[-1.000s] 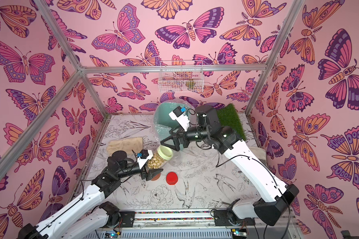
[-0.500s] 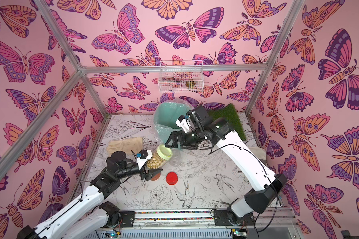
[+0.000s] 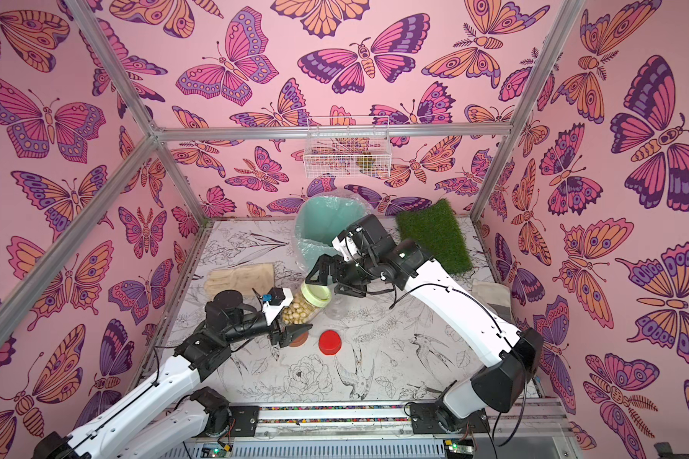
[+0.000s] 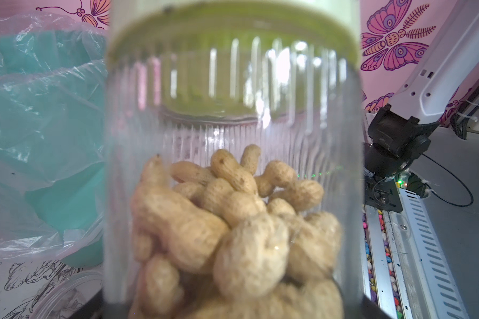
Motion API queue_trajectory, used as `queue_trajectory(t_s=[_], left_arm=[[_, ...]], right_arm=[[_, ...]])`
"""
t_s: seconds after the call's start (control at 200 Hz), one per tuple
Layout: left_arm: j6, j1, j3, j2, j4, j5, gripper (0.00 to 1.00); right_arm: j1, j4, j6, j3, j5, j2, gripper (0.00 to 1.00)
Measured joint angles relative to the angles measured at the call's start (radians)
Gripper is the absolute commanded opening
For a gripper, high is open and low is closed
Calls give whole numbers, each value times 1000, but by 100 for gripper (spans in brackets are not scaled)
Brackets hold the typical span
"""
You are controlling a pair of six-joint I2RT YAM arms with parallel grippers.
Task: Empty moldy peanuts from jars
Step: Unscrew the lid from the jar.
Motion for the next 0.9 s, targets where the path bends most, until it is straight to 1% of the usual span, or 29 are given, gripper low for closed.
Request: queue_trajectory(t_s=[0.24, 0.536, 0.736, 0.771, 0.841, 0.901], left_arm=[[0, 0, 0, 1, -1, -6, 0], [0, 0, 0, 0, -1, -6, 0], [0, 2, 0, 0, -1, -7, 0], [0, 2, 0, 0, -2, -7, 0], [1, 3, -2, 0, -7, -10, 0], [1, 5, -2, 0, -10, -11, 0]], right_arm=[[22, 37, 26, 0, -3, 0, 99], [40, 21, 1, 4, -13, 5, 100], [51, 0, -26, 13, -13, 28, 83], [51, -4, -29, 13, -13, 31, 82], [51, -8, -36, 15, -8, 35, 75], [51, -13, -39, 21, -7, 39, 73]])
